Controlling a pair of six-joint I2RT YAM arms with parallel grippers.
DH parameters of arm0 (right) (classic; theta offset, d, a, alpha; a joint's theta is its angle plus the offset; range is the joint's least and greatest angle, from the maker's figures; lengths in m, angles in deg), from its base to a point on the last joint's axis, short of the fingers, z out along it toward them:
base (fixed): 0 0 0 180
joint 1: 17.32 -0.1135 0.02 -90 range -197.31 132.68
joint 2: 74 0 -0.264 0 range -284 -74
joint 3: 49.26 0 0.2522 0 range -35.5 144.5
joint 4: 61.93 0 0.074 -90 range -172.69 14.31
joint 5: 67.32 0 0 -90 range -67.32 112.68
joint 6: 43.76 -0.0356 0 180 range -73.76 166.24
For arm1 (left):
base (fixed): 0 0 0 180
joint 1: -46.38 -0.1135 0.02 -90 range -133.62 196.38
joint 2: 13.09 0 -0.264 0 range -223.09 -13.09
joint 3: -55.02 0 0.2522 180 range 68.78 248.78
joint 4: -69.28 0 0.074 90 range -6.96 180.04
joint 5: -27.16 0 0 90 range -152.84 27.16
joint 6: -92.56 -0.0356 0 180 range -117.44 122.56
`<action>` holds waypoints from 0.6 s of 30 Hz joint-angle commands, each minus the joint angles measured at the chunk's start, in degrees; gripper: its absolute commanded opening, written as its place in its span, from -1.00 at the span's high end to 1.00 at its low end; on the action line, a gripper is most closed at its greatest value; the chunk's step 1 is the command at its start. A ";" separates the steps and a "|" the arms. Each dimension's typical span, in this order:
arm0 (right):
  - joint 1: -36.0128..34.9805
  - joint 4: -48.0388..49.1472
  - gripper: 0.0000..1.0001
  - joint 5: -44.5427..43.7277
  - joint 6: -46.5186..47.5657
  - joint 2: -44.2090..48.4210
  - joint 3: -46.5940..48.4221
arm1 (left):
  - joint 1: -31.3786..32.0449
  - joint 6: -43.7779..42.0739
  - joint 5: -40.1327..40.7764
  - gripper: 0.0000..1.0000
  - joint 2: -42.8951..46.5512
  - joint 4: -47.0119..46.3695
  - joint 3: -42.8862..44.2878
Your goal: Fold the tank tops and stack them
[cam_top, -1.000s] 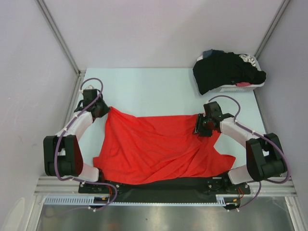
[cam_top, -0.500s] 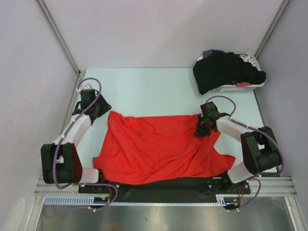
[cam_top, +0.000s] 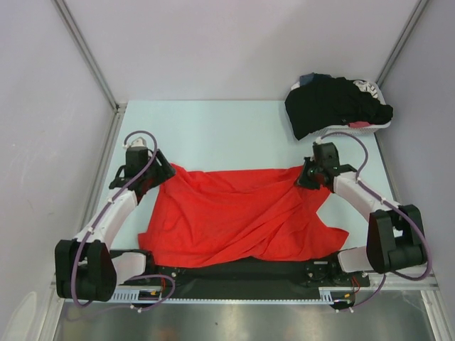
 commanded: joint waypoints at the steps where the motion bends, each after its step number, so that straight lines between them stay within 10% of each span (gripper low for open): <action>1: 3.73 3.94 1.00 0.11 -1.73 4.41 -1.71 | -0.06 -0.94 0.69 -0.38 1.94 -0.09 -1.61; 18: 6.47 6.75 0.98 2.84 -2.70 4.07 -3.82 | -0.14 -0.67 -4.50 0.03 -7.36 -7.74 -4.16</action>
